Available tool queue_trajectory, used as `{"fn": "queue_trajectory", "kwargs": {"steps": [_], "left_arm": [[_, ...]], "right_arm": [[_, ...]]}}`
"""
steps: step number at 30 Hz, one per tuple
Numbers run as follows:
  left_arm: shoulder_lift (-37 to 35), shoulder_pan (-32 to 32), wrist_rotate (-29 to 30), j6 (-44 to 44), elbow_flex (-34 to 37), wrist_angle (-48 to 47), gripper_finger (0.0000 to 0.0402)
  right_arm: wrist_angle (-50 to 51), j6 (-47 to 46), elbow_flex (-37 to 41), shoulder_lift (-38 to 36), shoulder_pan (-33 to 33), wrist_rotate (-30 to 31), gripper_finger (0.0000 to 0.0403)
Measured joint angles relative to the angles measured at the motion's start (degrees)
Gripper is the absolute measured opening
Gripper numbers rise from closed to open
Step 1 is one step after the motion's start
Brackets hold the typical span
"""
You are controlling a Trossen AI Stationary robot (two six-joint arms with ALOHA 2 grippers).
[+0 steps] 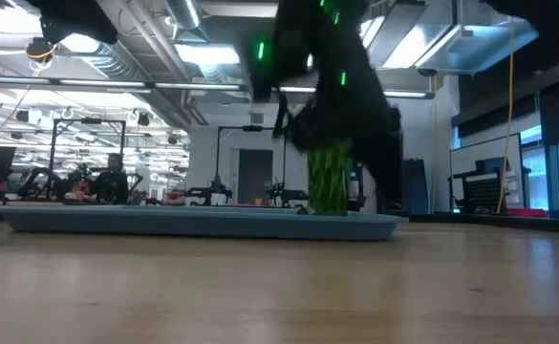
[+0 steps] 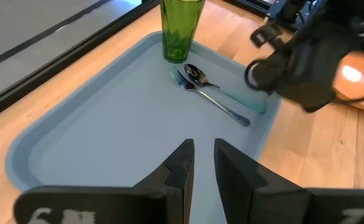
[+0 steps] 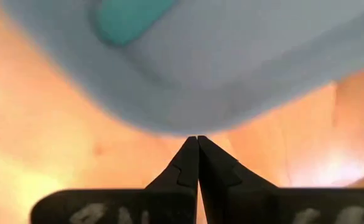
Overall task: Pick and place plate/cup/fork/spoon on tray
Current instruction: Move the green glass to the top left of the blue tray
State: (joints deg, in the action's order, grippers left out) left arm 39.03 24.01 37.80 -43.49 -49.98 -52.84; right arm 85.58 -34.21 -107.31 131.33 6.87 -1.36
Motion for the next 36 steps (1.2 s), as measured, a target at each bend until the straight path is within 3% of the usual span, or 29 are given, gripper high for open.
{"fn": "queue_trajectory", "kwargs": {"steps": [8, 14, 27, 31, 36], "left_arm": [[0.02, -0.32, -0.19, 2.87, -1.08, 4.12, 0.0056], [4.53, -6.58, -3.01, 14.7, -11.22, 4.78, 0.0051], [33.38, -34.98, -26.12, 34.85, -43.79, 3.2, 0.005], [42.8, -39.6, -30.9, 41.62, -53.03, -2.27, 0.0053], [53.47, -41.04, -34.52, 48.84, -62.24, -8.91, 0.0053]], "right_arm": [[1.08, -8.35, -1.53, -14.06, 0.16, 3.95, 0.0005], [1.14, -11.81, -1.61, -23.98, 0.64, 6.33, 0.0005], [2.42, -10.32, -1.59, -36.32, 2.3, 9.47, 0.0005], [2.86, -10.32, -1.59, -40.49, 3.34, 13.91, 0.0006], [3.0, -10.31, -1.61, -44.37, 3.78, 17.9, 0.0012]]}}
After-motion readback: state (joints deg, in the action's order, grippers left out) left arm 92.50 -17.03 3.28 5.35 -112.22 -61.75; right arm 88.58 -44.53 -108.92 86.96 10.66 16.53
